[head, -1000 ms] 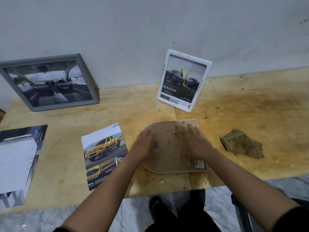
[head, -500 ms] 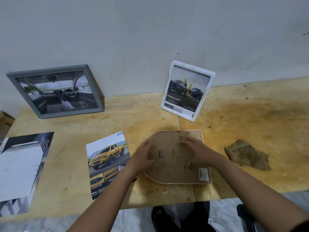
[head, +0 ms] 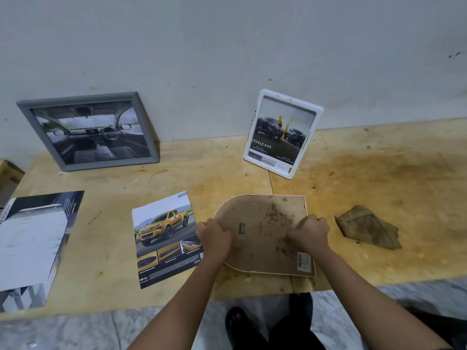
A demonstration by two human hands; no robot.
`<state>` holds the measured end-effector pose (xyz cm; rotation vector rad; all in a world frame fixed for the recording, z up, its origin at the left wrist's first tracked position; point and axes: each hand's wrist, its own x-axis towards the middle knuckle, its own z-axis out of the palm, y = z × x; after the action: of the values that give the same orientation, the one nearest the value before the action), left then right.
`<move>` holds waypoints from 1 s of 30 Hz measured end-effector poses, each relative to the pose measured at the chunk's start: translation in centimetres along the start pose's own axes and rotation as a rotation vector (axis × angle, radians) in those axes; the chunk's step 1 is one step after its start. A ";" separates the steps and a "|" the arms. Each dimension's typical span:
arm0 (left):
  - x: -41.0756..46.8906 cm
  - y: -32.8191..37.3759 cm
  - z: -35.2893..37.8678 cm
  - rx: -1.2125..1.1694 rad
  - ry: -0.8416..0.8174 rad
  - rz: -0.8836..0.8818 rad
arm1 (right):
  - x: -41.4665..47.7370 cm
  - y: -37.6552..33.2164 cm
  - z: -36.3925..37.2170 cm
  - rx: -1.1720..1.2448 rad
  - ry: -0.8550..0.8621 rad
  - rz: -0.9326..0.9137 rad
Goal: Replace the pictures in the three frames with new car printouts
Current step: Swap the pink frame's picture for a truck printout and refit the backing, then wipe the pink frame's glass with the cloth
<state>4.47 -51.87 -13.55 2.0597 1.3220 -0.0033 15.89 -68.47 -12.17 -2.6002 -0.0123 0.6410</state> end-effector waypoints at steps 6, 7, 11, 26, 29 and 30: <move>-2.6 0.8 -2.4 -0.471 0.269 0.198 | -4.1 -0.5 -2.6 0.580 0.387 -0.305; -2.9 0.8 -2.9 -0.530 0.305 0.231 | -4.7 -0.4 -2.9 0.660 0.434 -0.357; -4.5 -0.1 -2.7 -0.574 0.223 0.279 | -6.2 1.5 -1.7 0.790 0.438 -0.540; -6.1 -7.5 3.8 -0.276 0.122 0.516 | -5.4 10.2 1.5 0.720 0.043 -0.439; -5.9 -7.8 4.3 -0.226 0.094 0.546 | -3.7 10.7 0.7 0.594 0.015 -0.411; -5.8 -7.8 4.2 -0.201 0.082 0.561 | -3.1 10.8 0.2 0.512 0.042 -0.425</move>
<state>-3.20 -56.81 -18.92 2.1995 0.7146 0.4468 11.97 -78.39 -15.62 -2.0269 -0.3332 0.3721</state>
